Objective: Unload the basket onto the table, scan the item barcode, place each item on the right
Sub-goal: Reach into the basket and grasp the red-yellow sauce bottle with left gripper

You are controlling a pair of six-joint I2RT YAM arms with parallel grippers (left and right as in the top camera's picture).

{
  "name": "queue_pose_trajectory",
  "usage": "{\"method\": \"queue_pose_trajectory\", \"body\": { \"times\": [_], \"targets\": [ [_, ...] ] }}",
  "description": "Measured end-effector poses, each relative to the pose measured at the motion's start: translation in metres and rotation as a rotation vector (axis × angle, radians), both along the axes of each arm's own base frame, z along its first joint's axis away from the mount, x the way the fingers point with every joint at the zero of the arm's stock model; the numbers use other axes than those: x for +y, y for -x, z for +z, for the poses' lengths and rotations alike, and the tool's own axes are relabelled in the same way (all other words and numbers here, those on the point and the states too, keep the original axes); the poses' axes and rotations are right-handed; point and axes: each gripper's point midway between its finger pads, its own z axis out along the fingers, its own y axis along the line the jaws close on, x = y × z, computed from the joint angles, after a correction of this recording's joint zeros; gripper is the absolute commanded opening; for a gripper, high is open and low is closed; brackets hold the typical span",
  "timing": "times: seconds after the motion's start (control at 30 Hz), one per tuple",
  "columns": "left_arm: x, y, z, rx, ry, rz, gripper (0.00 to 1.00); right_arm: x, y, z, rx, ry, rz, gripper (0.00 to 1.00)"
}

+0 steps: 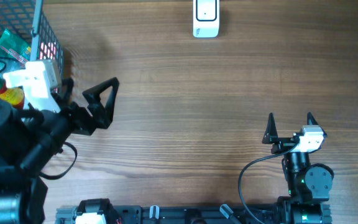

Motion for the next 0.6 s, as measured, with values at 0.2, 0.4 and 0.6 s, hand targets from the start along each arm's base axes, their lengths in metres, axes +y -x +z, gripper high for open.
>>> {"method": "queue_pose_trajectory", "body": {
  "times": [0.2, 0.4, 0.6],
  "targets": [
    [-0.005, -0.020, -0.014, 0.077, 0.015, -0.037, 1.00, 0.000, 0.000, 0.000, 0.000, 0.000, 0.000, 1.00],
    [0.036, -0.063, -0.020, 0.158, 0.045, 0.218, 1.00, 0.000, 0.000, 0.000, 0.000, 0.000, 0.000, 1.00],
    [0.103, -0.106, 0.002, 0.218, 0.100, 0.498, 1.00, 0.000, 0.000, 0.000, 0.000, 0.000, 0.003, 1.00]
  ]
}}
